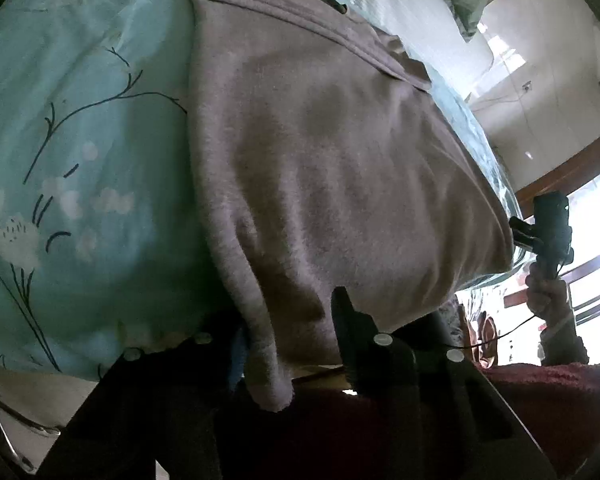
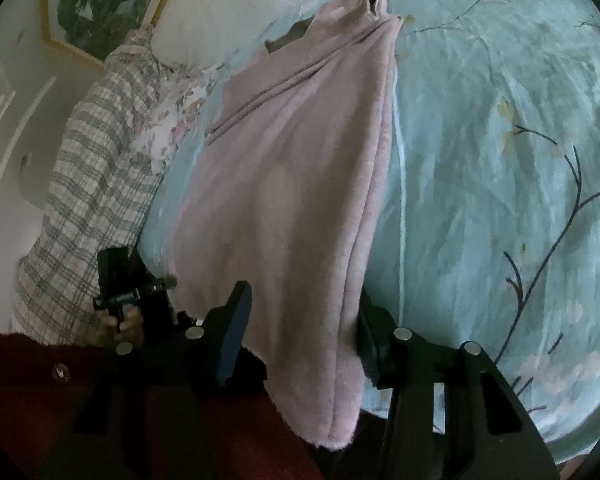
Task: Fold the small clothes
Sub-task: 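Lift the hem with both grippers and fold it toward the collar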
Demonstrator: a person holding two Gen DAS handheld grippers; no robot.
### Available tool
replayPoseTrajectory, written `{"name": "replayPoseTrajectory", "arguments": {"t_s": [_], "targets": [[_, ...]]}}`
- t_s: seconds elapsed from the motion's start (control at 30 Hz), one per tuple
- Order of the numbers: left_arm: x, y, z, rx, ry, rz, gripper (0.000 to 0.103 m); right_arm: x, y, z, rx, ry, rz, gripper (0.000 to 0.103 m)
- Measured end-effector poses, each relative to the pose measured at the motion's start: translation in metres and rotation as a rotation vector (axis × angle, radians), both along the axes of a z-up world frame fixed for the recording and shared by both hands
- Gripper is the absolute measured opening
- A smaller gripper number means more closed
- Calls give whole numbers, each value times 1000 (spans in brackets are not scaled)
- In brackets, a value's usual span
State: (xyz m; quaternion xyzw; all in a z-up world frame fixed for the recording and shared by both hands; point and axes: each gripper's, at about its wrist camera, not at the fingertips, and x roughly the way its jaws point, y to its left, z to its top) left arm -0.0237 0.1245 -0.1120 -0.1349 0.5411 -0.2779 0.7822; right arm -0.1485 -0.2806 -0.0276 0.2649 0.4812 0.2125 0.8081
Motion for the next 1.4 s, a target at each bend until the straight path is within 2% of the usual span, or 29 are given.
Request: {"name": "replayPoseTrajectory", "arguments": {"t_s": [0.13, 0.3, 0.47, 0.5, 0.53, 0.57, 0.6, 0.67, 0.7, 0.83, 0.97, 1.23, 1.4], "targets": [[1, 5, -2, -44, 15, 3, 34, -6, 4, 1, 1, 0, 46, 50], [1, 17, -3, -116, 28, 23, 34, -8, 3, -4, 42, -4, 32, 50], [-1, 19, 0, -160, 11, 15, 34, -8, 5, -3, 32, -3, 51, 50], [-1, 18, 0, -162, 3, 11, 31, -7, 6, -3, 33, -4, 53, 50], [-1, 17, 0, -162, -1, 10, 24, -6, 8, -2, 27, -7, 58, 50], [0, 17, 1, -162, -8, 11, 20, -6, 9, -2, 19, -10, 63, 46], [0, 16, 1, -161, -18, 14, 14, -6, 11, -1, 7, -14, 69, 32], [-1, 16, 2, -157, -38, 22, 9, -6, 11, -2, 4, -9, 64, 12], [-3, 17, 4, -157, -47, 22, 8, -8, 9, -2, 17, -17, 53, 10], [-6, 18, 22, -173, -99, 42, 5, -15, -4, 10, 122, -97, -11, 8], [-3, 20, 54, -231, -176, 66, 4, -13, -13, 34, 205, -201, -61, 8], [33, 20, 95, -309, -284, 115, 4, 30, -21, 62, 231, -304, -135, 8], [84, 17, 111, -297, -349, 186, 4, 78, -29, 83, 204, -353, -200, 7]]}}
